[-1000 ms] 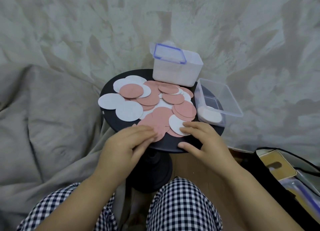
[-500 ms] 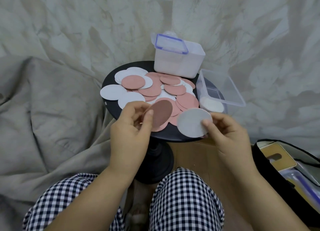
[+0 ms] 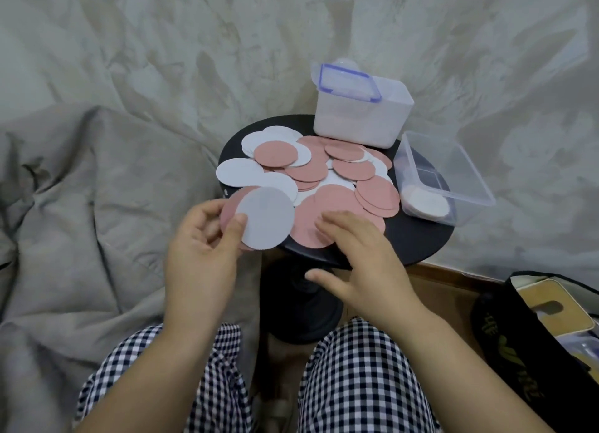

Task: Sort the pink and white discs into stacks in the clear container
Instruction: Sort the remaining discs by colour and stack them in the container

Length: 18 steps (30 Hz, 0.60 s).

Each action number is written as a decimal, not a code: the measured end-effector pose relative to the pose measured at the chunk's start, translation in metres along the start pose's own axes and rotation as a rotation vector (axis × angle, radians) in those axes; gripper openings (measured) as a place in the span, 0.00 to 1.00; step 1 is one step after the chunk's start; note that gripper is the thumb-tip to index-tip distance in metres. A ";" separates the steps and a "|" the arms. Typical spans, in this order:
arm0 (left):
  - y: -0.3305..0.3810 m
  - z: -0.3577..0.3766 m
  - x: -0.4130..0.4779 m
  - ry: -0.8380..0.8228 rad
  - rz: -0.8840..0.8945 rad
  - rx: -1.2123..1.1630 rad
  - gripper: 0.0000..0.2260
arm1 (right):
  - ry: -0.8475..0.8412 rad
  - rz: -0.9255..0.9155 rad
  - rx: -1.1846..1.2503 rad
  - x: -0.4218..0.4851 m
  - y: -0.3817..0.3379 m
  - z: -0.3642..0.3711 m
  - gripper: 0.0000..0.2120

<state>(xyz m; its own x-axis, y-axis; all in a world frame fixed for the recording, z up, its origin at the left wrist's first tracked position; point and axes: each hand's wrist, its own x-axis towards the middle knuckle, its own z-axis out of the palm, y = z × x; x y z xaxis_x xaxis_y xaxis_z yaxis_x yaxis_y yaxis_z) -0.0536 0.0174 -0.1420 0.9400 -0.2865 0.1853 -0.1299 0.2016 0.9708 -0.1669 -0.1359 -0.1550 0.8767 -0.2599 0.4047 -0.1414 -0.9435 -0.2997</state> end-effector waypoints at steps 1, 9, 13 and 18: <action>-0.001 -0.003 0.001 0.022 -0.002 0.009 0.07 | -0.022 -0.031 -0.043 -0.002 0.003 0.003 0.28; -0.004 0.002 -0.006 0.053 -0.026 -0.071 0.06 | 0.225 0.016 0.243 -0.018 0.006 -0.008 0.10; 0.001 0.017 -0.010 -0.004 -0.057 -0.141 0.06 | 0.354 0.383 0.732 -0.012 -0.004 -0.028 0.07; 0.010 0.040 -0.017 -0.258 -0.109 -0.279 0.06 | 0.320 0.471 0.895 -0.001 -0.008 -0.032 0.05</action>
<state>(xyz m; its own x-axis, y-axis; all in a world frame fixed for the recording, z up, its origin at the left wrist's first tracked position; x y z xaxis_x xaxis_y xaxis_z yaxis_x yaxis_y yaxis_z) -0.0833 -0.0132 -0.1296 0.8286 -0.5393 0.1501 0.0902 0.3934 0.9149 -0.1815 -0.1342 -0.1254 0.6411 -0.7250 0.2515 0.0685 -0.2724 -0.9597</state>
